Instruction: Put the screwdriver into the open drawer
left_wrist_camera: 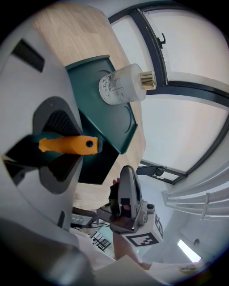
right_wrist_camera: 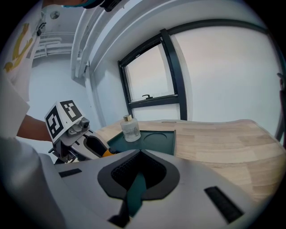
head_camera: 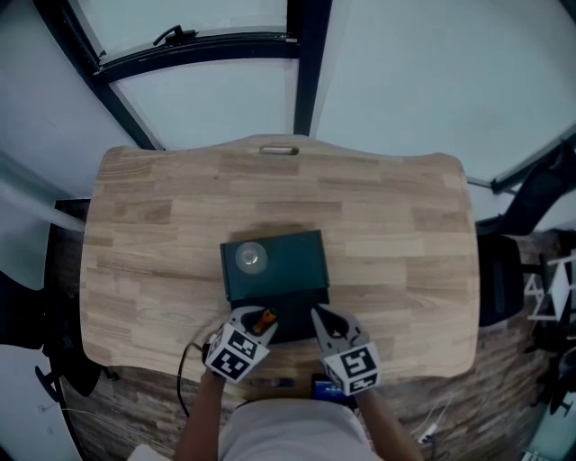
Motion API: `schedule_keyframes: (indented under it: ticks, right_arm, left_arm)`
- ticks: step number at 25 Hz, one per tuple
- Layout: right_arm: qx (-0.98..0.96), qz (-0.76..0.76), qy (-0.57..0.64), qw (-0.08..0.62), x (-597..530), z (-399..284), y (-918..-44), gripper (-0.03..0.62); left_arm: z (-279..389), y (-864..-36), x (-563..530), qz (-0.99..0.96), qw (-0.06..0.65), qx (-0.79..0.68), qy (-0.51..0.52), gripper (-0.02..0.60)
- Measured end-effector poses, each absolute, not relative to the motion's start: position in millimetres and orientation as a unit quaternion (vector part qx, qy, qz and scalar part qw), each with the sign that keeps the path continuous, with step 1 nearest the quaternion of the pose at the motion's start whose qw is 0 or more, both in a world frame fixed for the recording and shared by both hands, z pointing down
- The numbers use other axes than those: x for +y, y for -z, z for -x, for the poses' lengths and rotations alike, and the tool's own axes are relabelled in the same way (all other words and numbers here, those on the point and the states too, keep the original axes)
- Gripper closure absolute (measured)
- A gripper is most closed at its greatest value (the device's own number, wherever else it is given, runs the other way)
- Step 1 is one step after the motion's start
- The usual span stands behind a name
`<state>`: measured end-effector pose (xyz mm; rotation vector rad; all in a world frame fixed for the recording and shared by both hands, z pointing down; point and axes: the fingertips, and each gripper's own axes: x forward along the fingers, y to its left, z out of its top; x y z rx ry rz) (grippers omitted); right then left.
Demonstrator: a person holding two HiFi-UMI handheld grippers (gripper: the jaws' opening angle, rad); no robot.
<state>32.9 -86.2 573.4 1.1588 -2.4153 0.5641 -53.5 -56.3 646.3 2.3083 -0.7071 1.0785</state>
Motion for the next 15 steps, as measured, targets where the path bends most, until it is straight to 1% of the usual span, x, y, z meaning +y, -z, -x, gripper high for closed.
schedule_keyframes:
  ticks: [15]
  right_arm:
    - [-0.851,-0.434,-0.200,0.218,-89,-45,-586,0.597]
  left_arm:
    - [46,-653,-55,-0.845,0.241,-0.237,-0.414,0.456]
